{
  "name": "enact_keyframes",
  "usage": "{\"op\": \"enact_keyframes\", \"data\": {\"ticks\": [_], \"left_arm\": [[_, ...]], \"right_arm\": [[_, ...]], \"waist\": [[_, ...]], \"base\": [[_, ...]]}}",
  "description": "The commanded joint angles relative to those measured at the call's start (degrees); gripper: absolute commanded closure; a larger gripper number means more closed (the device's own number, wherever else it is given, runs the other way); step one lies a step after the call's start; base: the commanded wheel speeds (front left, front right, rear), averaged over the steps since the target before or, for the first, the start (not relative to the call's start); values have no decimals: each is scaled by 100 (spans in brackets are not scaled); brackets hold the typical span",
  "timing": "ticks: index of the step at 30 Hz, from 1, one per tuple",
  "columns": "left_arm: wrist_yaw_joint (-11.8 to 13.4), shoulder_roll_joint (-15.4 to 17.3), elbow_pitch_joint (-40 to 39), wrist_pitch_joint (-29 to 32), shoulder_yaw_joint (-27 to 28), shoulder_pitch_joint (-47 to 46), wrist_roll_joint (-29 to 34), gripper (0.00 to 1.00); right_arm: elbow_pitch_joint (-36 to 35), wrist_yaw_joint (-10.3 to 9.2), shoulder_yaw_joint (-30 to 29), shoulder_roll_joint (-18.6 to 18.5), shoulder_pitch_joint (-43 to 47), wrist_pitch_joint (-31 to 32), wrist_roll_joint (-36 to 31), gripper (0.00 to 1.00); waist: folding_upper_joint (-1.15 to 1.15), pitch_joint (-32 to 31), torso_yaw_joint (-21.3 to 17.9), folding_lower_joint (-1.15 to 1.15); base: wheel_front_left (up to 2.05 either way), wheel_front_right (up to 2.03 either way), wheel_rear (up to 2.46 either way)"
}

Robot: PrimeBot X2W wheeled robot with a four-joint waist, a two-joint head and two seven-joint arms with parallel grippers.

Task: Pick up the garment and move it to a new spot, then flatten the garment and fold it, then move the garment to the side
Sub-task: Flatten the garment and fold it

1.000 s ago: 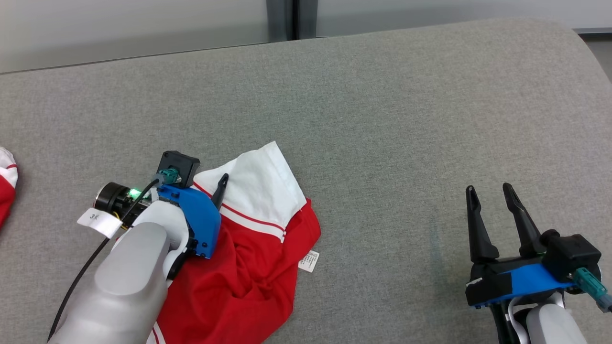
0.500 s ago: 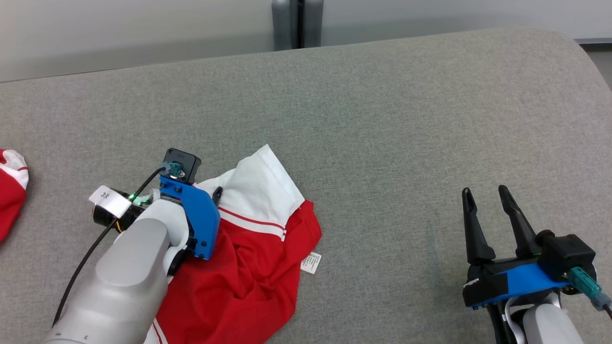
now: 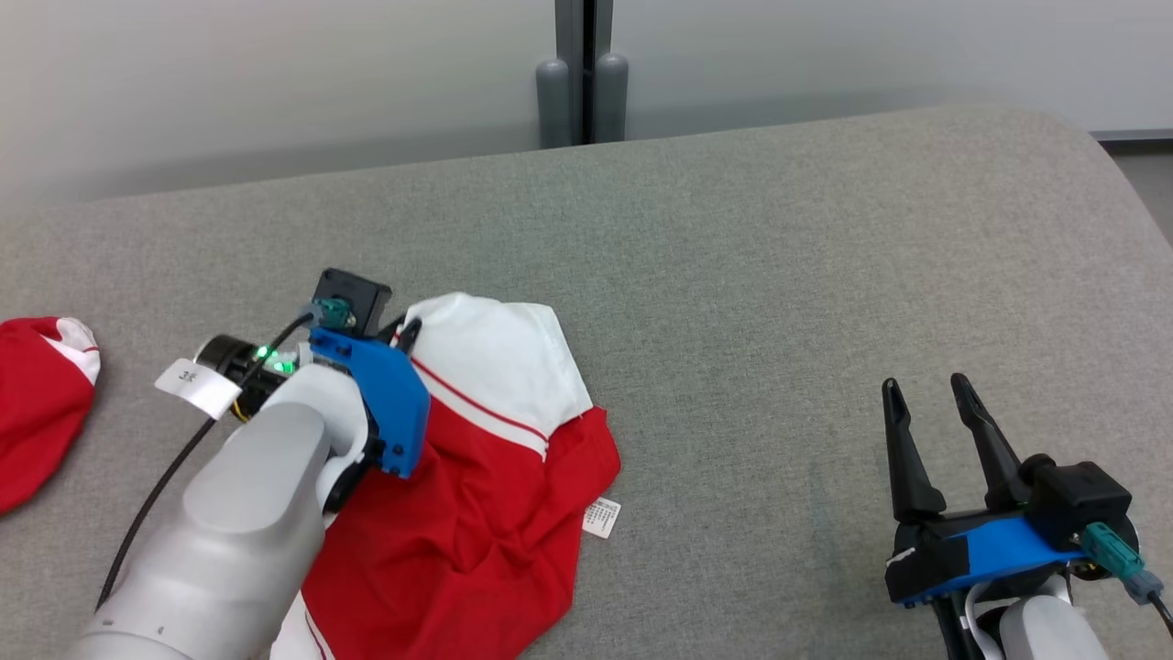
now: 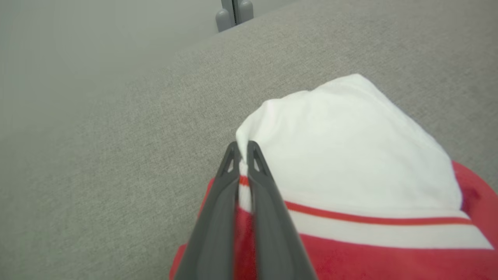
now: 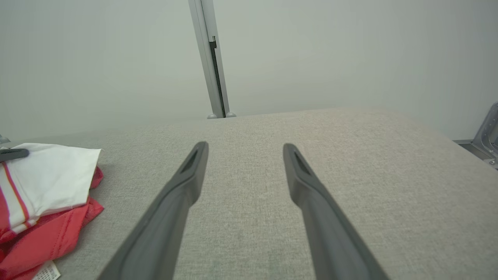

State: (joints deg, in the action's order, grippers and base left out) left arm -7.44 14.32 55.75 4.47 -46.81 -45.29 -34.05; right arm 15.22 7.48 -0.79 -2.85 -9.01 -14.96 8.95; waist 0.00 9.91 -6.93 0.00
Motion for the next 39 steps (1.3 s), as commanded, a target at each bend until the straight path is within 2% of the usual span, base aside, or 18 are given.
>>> {"op": "enact_keyframes", "data": {"ticks": [1, 7, 13, 18, 24, 29, 32, 39], "left_arm": [[1, 19, -40, -95, 49, -143, -20, 100], [14, 94, -378, -717, 133, -642, 85, 100], [134, 170, -1071, -913, 257, -1151, 147, 100], [287, 218, -1919, -813, 278, -1500, 229, 100], [455, 127, -2924, -541, 281, -1846, 263, 100], [606, 143, -3344, -369, 337, -1933, 222, 100], [678, 260, -3455, -339, 382, -1773, 170, 100], [905, 807, -3412, -414, 515, -955, 8, 100]], "right_arm": [[-7, 3, -11, -8, 49, -24, -26, 0], [40, 3, -51, -8, 137, -25, 0, 0], [107, 3, -42, -8, 203, -28, 59, 0], [120, 3, -84, -8, 231, -30, 85, 0], [75, 3, -182, -7, 112, -32, 94, 0], [28, 3, -245, -7, 14, -32, 67, 0], [-5, 3, -274, -7, -9, -32, 62, 0], [-56, 3, -351, -7, 29, -32, 101, 0]], "waist": [[0, -41, -16, 0], [0, -342, 15, 0], [0, -602, -32, 0], [0, -701, -90, 0], [0, -673, -202, 0], [0, -595, -300, 0], [0, -525, -339, 0], [0, -338, -320, 0]], "base": [[0, 0, 0], [0, 0, 0], [0, 0, 0], [0, 0, 0], [0, 0, 0], [0, 0, 0], [0, 0, 0], [0, 0, 0]]}}
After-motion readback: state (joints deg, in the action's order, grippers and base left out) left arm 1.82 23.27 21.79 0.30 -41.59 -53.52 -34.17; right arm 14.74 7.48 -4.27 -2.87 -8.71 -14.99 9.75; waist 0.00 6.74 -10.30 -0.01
